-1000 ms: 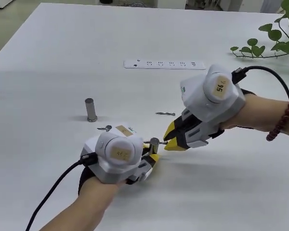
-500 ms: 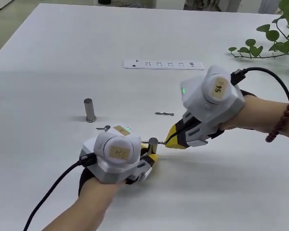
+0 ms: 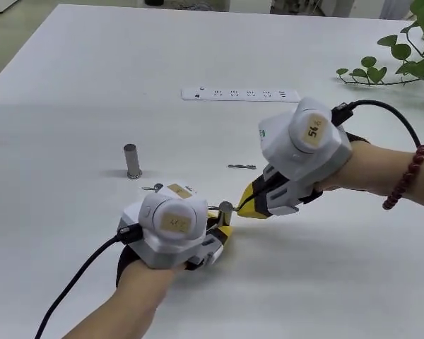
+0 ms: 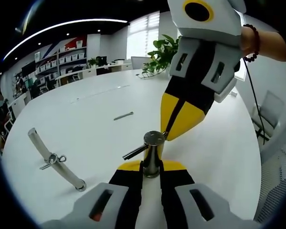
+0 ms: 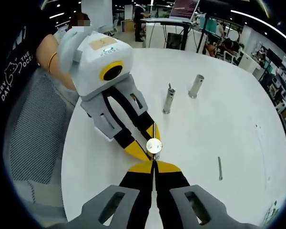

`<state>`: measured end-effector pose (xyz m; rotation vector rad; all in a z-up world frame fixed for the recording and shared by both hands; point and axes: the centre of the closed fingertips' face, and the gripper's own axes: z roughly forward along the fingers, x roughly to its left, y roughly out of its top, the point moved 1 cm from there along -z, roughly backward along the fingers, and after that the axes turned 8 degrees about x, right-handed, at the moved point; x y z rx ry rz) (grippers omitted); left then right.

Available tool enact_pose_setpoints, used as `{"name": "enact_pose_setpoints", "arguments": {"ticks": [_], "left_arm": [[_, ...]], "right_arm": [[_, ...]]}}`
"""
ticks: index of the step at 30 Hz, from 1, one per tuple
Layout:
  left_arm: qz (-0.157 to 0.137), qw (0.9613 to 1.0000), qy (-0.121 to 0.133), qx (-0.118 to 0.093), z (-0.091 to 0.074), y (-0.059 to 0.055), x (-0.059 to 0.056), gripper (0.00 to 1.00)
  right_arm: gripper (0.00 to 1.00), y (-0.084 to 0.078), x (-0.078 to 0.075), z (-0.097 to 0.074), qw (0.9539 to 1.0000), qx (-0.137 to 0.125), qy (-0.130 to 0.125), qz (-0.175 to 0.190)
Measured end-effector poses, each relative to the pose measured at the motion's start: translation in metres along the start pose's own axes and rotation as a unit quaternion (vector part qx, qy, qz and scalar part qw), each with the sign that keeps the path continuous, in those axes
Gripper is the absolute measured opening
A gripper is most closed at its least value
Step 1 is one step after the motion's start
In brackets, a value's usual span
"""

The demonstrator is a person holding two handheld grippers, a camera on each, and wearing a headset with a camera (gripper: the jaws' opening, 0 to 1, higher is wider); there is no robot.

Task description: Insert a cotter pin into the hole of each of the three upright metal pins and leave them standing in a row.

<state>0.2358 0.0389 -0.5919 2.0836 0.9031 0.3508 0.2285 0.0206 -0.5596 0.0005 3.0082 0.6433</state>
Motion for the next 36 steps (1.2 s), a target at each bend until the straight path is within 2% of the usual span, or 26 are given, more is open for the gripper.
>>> {"name": "enact_pose_setpoints", "arguments": {"ticks": [12, 15, 22, 30, 32, 33, 36], "left_arm": [[0.004, 0.9999, 0.003, 0.011, 0.001, -0.003, 0.001, 0.11], [0.009, 0.9999, 0.004, 0.012, -0.002, -0.003, 0.002, 0.15], [0.006, 0.9998, 0.006, 0.015, -0.012, -0.005, 0.007, 0.23], [0.006, 0.9999, 0.006, 0.014, -0.027, -0.005, 0.011, 0.3], [-0.003, 0.9999, 0.005, 0.015, -0.029, -0.004, 0.012, 0.31], [-0.016, 0.9998, -0.001, 0.014, -0.031, -0.005, 0.011, 0.31], [-0.024, 0.9997, -0.004, 0.008, -0.036, -0.002, 0.011, 0.34]], "right_arm": [[0.0, 0.0, -0.007, 0.002, 1.0, -0.004, -0.003, 0.008], [0.08, 0.002, -0.009, 0.002, 0.9997, -0.013, -0.007, 0.017], [0.17, 0.016, -0.006, 0.002, 0.9985, -0.039, -0.003, 0.038], [0.16, 0.02, -0.007, 0.013, 0.9981, -0.04, -0.002, 0.046], [0.15, 0.02, -0.007, 0.015, 0.9979, -0.042, -0.001, 0.049], [0.14, 0.019, -0.007, 0.015, 0.9978, -0.042, 0.001, 0.052], [0.11, 0.02, -0.006, 0.017, 0.9973, -0.046, 0.004, 0.057]]}}
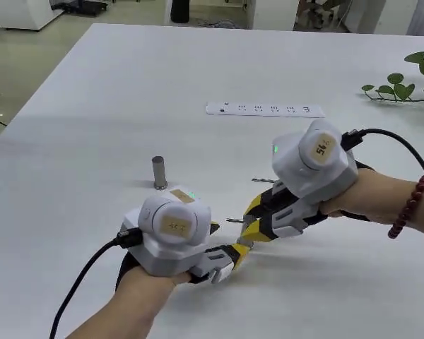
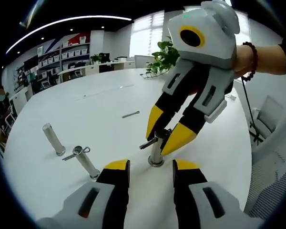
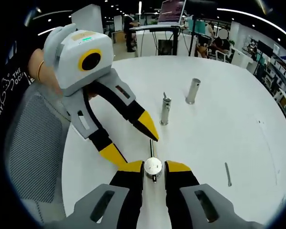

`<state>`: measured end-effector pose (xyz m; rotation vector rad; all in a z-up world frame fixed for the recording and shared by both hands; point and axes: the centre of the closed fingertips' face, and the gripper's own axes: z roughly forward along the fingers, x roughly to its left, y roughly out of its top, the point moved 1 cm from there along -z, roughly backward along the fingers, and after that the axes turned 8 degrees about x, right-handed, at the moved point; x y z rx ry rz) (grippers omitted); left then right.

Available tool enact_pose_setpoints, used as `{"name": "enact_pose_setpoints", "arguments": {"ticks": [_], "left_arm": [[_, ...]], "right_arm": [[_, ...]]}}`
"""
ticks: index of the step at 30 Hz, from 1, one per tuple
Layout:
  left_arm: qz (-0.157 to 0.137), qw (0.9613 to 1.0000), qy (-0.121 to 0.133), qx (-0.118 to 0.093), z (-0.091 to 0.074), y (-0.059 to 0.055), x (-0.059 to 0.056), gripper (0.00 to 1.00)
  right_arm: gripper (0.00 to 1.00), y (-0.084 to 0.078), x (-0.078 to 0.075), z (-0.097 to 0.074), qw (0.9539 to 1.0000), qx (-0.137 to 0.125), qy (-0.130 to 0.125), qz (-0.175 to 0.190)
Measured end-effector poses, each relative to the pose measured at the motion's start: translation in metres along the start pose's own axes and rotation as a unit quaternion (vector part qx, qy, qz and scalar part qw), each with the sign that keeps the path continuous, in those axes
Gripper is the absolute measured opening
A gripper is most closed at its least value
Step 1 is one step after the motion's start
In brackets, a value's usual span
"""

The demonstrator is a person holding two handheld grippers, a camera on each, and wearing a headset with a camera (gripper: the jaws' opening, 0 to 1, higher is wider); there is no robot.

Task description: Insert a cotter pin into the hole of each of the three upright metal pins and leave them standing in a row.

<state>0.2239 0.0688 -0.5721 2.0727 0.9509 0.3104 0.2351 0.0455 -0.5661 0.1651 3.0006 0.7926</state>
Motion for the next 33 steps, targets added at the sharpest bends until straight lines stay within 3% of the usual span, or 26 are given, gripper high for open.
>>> {"name": "enact_pose_setpoints", "arguments": {"ticks": [11, 14, 18, 29, 33], "left_arm": [[0.001, 1.0, -0.005, 0.0, -0.014, -0.003, 0.001, 0.43], [0.004, 0.9996, 0.0, -0.029, -0.027, 0.008, 0.0, 0.44], [-0.004, 0.9992, 0.0, -0.041, -0.038, 0.012, 0.002, 0.47], [0.018, 0.9993, 0.013, -0.03, -0.053, 0.001, 0.003, 0.53], [0.011, 0.9994, 0.006, -0.032, -0.06, -0.002, 0.002, 0.58]], "right_arm": [[0.08, 0.0, 0.003, 0.0, 1.0, 0.0, 0.007, -0.001], [0.08, -0.002, 0.003, -0.001, 0.9999, 0.003, 0.009, -0.006], [0.08, -0.003, 0.005, -0.002, 0.9998, 0.004, 0.014, -0.013], [0.08, 0.001, 0.007, -0.004, 0.9995, 0.007, 0.018, -0.025], [0.08, 0.007, 0.003, -0.005, 0.9993, 0.01, 0.015, -0.032]]}}
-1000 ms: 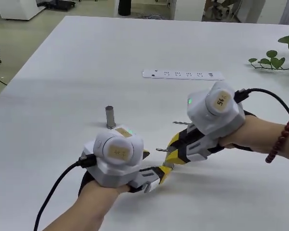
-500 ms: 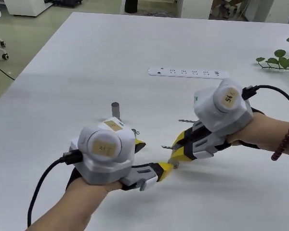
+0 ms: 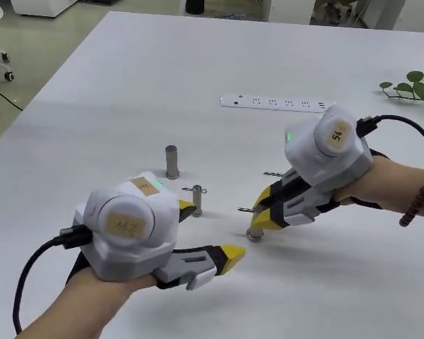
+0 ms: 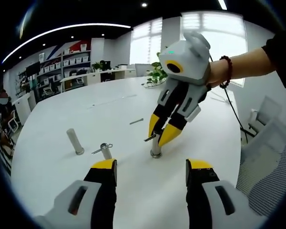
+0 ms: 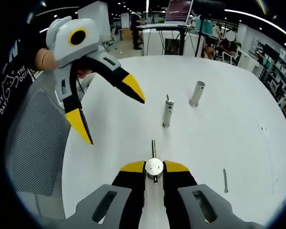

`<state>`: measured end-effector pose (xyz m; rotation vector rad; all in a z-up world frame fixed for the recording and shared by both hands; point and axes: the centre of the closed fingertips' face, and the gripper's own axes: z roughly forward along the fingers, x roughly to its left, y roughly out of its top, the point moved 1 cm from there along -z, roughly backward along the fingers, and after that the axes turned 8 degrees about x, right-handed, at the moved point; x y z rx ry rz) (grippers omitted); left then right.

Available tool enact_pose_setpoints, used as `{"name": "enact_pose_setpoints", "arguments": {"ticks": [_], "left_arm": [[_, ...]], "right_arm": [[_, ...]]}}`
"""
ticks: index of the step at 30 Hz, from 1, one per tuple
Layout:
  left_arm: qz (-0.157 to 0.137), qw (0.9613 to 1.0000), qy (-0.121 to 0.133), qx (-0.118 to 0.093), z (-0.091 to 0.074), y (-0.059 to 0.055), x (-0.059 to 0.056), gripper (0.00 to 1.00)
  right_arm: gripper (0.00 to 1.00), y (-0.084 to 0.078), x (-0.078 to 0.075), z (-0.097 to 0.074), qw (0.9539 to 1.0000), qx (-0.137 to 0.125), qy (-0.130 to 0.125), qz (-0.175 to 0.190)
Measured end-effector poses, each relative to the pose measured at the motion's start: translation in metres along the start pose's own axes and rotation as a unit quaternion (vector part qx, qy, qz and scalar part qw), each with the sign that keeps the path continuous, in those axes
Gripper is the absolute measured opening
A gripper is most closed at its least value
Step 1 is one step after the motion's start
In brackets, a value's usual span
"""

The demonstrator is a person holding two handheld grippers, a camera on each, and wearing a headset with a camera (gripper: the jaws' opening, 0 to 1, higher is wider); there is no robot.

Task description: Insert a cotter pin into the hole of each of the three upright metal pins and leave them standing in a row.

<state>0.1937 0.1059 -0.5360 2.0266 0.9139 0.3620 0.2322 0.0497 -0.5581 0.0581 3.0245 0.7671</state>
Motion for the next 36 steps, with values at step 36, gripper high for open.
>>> {"name": "enact_pose_setpoints", "arguments": {"ticks": [36], "left_arm": [[-0.015, 0.9982, 0.039, -0.044, -0.013, 0.007, 0.033, 0.9]], "right_arm": [[0.08, 0.013, -0.032, 0.008, 0.9996, 0.021, 0.008, -0.018]]}}
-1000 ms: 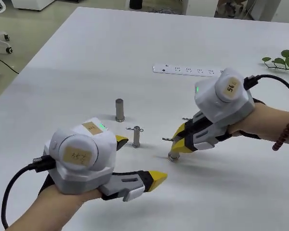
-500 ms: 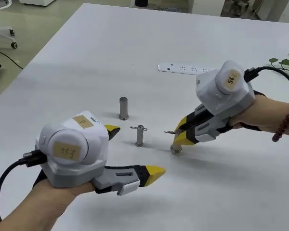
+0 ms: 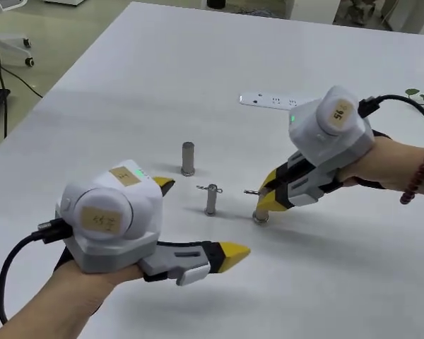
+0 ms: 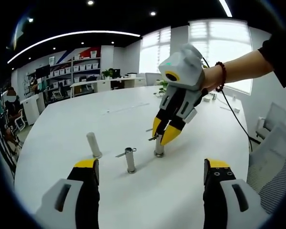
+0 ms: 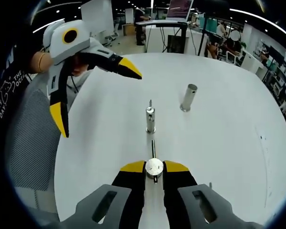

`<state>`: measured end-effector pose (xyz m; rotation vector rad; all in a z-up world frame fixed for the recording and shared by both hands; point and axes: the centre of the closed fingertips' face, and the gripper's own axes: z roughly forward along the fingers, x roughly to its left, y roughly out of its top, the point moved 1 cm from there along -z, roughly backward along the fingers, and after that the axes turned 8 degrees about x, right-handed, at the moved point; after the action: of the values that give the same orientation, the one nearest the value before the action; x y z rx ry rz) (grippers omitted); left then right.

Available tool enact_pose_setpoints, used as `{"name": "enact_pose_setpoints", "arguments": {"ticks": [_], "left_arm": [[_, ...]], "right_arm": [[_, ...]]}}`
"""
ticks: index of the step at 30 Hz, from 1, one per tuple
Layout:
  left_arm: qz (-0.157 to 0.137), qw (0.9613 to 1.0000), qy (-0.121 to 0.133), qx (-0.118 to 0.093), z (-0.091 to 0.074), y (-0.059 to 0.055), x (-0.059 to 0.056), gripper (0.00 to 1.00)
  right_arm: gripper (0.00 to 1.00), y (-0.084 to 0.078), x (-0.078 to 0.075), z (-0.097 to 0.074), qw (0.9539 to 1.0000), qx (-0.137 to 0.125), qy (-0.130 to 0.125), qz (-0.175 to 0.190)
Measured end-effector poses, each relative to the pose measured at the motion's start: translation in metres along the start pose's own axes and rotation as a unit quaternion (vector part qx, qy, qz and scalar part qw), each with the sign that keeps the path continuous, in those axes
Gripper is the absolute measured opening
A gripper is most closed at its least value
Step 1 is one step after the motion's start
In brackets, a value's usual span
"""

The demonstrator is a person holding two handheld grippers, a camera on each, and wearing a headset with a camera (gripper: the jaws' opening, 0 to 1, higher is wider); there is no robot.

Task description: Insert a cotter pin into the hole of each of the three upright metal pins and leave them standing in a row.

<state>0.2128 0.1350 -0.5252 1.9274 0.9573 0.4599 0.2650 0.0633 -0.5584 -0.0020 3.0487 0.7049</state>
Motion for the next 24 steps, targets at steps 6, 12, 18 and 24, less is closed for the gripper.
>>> {"name": "enact_pose_setpoints", "arguments": {"ticks": [6, 12, 18, 24], "left_arm": [[0.003, 1.0, 0.0, -0.006, -0.0008, 0.0024, -0.0008, 0.96], [0.001, 1.0, -0.005, -0.005, -0.0003, 0.0019, -0.0024, 0.97], [-0.003, 1.0, -0.007, -0.001, 0.0002, 0.0009, -0.0026, 0.96], [-0.003, 0.9999, -0.009, 0.006, 0.001, -0.0013, -0.0032, 0.95]], "right_arm": [[0.08, 0.0014, -0.0027, 0.0032, 1.0, 0.001, 0.002, -0.002], [0.08, 0.0019, -0.0028, 0.0055, 1.0, 0.003, 0.006, -0.005], [0.08, 0.0014, -0.003, 0.0055, 0.9999, 0.001, 0.011, -0.01], [0.09, -0.0005, -0.0023, 0.0056, 0.9995, 0.01, 0.019, -0.023]]}}
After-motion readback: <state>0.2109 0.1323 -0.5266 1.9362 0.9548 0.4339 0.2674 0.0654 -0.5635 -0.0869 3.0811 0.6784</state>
